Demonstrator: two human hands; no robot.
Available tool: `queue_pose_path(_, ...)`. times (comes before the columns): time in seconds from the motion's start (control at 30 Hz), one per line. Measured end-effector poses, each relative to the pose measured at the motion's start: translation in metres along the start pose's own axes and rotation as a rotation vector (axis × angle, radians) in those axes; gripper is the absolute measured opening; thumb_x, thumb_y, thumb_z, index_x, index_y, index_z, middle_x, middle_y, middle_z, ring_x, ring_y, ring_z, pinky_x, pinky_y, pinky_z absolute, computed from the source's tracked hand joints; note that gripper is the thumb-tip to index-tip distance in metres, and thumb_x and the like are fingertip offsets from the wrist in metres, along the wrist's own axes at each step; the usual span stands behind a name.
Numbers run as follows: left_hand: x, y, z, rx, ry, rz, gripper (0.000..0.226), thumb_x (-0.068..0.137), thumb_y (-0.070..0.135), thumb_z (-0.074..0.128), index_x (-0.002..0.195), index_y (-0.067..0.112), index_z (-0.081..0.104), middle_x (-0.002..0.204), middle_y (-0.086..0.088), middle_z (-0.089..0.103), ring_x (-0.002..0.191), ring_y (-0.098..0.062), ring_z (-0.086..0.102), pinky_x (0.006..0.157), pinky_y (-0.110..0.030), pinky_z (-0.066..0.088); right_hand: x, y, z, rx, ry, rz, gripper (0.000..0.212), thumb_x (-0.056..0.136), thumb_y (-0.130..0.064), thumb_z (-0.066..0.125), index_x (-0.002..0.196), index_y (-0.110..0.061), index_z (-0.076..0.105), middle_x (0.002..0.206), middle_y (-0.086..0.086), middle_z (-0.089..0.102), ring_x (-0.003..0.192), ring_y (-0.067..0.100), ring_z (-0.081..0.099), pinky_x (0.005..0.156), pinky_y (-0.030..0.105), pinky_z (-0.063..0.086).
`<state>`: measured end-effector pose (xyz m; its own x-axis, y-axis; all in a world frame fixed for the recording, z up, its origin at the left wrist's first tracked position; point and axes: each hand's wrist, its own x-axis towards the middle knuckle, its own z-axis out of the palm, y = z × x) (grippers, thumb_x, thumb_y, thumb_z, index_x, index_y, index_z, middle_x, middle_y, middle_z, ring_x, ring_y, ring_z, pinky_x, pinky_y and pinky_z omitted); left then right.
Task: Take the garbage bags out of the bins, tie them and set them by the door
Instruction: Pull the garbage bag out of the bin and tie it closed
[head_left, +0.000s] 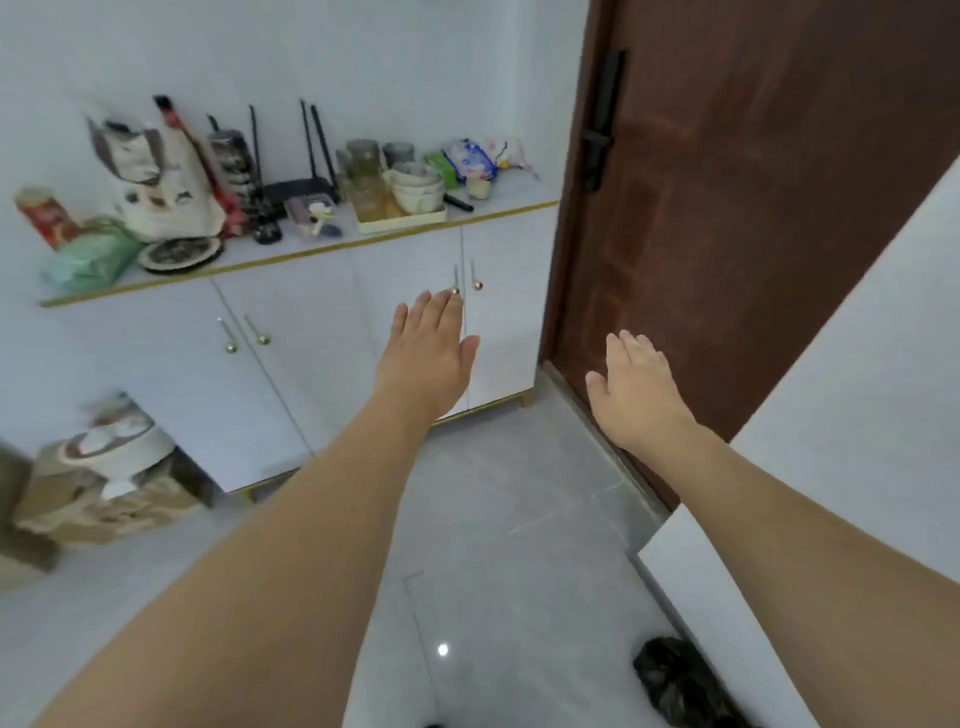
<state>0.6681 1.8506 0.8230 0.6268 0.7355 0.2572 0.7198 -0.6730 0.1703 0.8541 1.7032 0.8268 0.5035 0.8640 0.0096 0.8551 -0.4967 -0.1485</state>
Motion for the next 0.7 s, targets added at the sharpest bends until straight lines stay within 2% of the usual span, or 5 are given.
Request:
queue_pose_path(0.13,-0.058,-0.082,-0.024,0.019,0.058,-0.246,0.057,0.104,0.036,0.030,0.152,0.007,0.022,0.160,-0.009,0.021,0.148,-0.027,0.012,0.121,-0.046,0.005,0.008,-0.101,0.029,-0.068,-0.027,-0.281,0.060,0.102,-0.031,0.031,0.151,0.001,0.017,0.159,0.018,0.017,0.147,0.031,0.014,0.119,0.041,0.012)
queue_pose_path(0.3,-0.149,-0.187,-0.050,0.083,0.093,-0.487,0.057,0.103,0.036,0.033,0.151,0.006,0.025,0.158,-0.010,0.026,0.148,-0.028,0.016,0.121,-0.047,0.009,-0.005,-0.243,0.056,-0.025,-0.103,-0.565,0.059,0.103,-0.029,0.029,0.151,0.001,0.014,0.161,0.018,0.012,0.148,0.031,0.008,0.121,0.040,0.007)
queue_pose_path(0.43,-0.246,-0.282,-0.080,0.134,0.155,-0.720,0.057,0.100,0.037,0.035,0.146,0.005,0.035,0.152,-0.013,0.037,0.143,-0.030,0.027,0.117,-0.049,0.017,-0.036,-0.364,0.078,0.016,-0.164,-0.779,0.059,0.103,-0.029,0.029,0.152,-0.001,0.011,0.162,0.016,0.009,0.149,0.030,0.004,0.122,0.039,0.003)
queue_pose_path(0.53,-0.321,-0.341,-0.105,0.173,0.169,-0.885,0.055,0.101,0.035,0.035,0.147,0.006,0.034,0.153,-0.012,0.036,0.144,-0.029,0.026,0.118,-0.048,0.015,-0.067,-0.454,0.097,0.036,-0.198,-0.921,0.060,0.103,-0.030,0.029,0.153,-0.001,0.011,0.162,0.016,0.008,0.150,0.030,0.004,0.122,0.040,0.003)
queue_pose_path(0.7,-0.433,-0.400,-0.138,0.225,0.235,-1.098,0.053,0.100,0.031,0.041,0.145,0.003,0.036,0.151,-0.015,0.036,0.141,-0.031,0.028,0.117,-0.049,0.016,-0.131,-0.577,0.126,0.049,-0.224,-1.183,0.059,0.102,-0.028,0.033,0.151,0.000,0.017,0.160,0.018,0.014,0.149,0.030,0.009,0.121,0.042,0.006)
